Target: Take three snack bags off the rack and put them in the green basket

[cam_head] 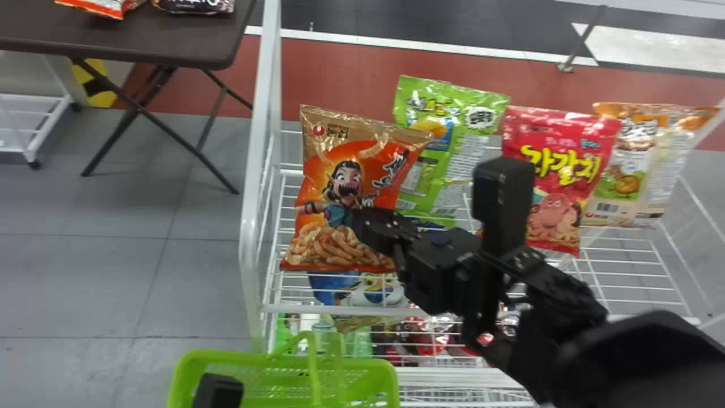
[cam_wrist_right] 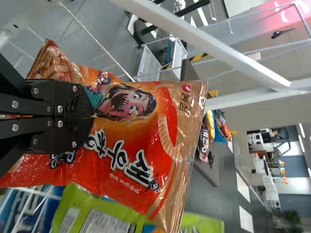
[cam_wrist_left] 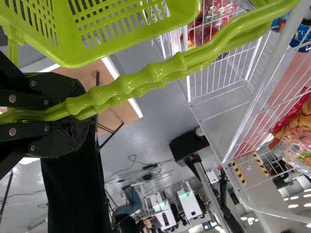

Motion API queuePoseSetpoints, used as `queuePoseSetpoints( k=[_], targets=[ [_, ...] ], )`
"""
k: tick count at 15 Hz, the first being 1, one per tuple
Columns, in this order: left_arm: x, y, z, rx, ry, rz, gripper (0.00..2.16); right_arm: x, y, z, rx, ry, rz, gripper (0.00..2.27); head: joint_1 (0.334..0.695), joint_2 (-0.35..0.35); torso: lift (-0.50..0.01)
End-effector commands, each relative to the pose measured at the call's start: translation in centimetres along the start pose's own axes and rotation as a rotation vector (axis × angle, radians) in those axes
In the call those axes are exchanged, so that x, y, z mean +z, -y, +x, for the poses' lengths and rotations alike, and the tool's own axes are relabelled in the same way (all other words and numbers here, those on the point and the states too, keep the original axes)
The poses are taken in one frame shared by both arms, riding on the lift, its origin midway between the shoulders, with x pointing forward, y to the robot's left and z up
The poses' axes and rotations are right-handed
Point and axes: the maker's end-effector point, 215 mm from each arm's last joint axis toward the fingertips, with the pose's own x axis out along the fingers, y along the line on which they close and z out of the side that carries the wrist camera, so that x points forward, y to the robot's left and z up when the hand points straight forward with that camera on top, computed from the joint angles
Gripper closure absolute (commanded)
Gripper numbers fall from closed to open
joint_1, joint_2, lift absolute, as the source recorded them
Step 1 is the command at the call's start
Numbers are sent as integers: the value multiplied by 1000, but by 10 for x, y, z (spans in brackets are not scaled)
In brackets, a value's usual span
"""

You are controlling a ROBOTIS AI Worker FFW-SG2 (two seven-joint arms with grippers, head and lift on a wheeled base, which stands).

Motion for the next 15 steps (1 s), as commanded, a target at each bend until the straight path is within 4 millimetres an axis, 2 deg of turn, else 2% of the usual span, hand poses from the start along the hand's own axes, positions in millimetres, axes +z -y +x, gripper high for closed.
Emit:
queuePoseSetpoints(
  k=[1, 2, 3, 4, 6, 7, 10, 12, 15],
  targets=[
    [1, 2, 0, -5, 2, 3, 1544, -21, 32, -51, -65, -73, 53, 2219, 695, -229, -26],
    [2, 2, 0, -8, 3, 2, 1544, -37, 42, -70, -71, -128, 102, 2219, 695, -305, -26],
    [2, 2, 0, -8, 4, 1, 1544, -50, 51, -94, -75, -178, 158, 2219, 695, -346, -26],
    [2, 2, -1, -8, 5, 0, 1544, -67, 55, -115, -73, -236, 218, 2219, 695, -350, -26],
    [4, 5, -2, -27, 16, -11, 1544, -90, 55, -145, -60, -321, 324, 2219, 695, -350, -26],
    [6, 9, -2, -42, 22, -9, 1544, -85, 57, -153, -50, -308, 334, 2219, 695, -350, -26],
    [8, 24, -2, -86, 31, -10, 1544, -85, 55, -160, -20, -306, 348, 2219, 695, -350, -26],
    [11, 34, -5, -109, 42, -1, 1544, -114, 44, -160, 16, -379, 381, 2219, 695, -350, -26],
    [15, 40, -5, -120, 49, 11, 1544, -161, 15, -154, 68, -510, 392, 2219, 695, -350, -26]
  ],
)
